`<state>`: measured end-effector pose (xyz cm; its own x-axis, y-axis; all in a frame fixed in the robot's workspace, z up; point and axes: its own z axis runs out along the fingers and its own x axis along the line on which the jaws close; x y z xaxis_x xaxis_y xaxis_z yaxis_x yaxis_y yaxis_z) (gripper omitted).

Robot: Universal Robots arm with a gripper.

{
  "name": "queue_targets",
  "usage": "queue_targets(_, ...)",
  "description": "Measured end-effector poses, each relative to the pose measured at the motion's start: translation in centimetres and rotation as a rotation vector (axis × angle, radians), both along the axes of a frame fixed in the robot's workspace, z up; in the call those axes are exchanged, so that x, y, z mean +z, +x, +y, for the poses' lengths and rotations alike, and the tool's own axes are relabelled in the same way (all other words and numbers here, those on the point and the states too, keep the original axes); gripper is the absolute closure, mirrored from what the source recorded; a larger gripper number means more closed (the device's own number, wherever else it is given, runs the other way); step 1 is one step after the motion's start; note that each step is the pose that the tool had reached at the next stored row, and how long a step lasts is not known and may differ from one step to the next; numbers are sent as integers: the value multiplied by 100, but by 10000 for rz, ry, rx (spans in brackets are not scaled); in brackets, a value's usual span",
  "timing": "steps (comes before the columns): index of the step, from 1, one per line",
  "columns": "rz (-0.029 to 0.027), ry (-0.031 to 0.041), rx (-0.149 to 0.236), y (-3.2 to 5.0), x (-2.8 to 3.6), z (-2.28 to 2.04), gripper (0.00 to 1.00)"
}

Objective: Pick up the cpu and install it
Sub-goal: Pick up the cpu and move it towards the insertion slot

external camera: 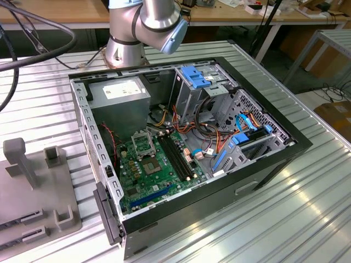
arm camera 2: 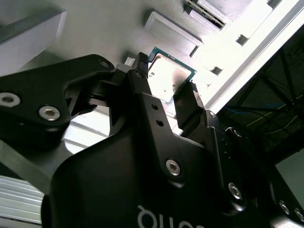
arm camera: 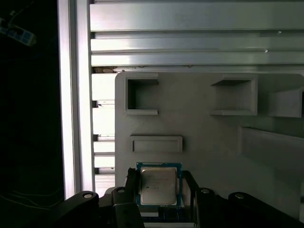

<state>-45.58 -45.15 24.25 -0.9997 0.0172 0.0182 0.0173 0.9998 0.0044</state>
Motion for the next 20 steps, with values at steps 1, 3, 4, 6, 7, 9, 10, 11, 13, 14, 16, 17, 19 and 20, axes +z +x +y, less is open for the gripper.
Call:
queue_targets(1, 0, 0, 0, 0, 3, 0, 53)
queue_targets(3, 0, 0, 0, 0, 9, 0, 53)
queue_targets(4, 0, 0, 0, 0, 11, 0, 53)
queue_targets(6, 0, 0, 0, 0, 16, 0, 53)
queue_targets(7, 0, 0, 0, 0, 17, 0, 53)
queue_targets(9, -1, 0, 0, 0, 22, 0, 53)
queue_targets(10, 0, 0, 0, 0, 25, 0, 53)
queue_targets(11, 0, 0, 0, 0, 28, 0, 53)
queue_targets(13, 0, 0, 0, 0, 33, 0, 53)
queue_targets(14, 0, 0, 0, 0, 35, 0, 53)
queue_targets(16, -1, 0, 0, 0, 39, 0, 53)
queue_targets(17, 0, 0, 0, 0, 42, 0, 53)
queue_targets(19, 0, 0, 0, 0, 48, 0, 53)
queue_targets(20, 0, 0, 0, 0, 51, 0, 53)
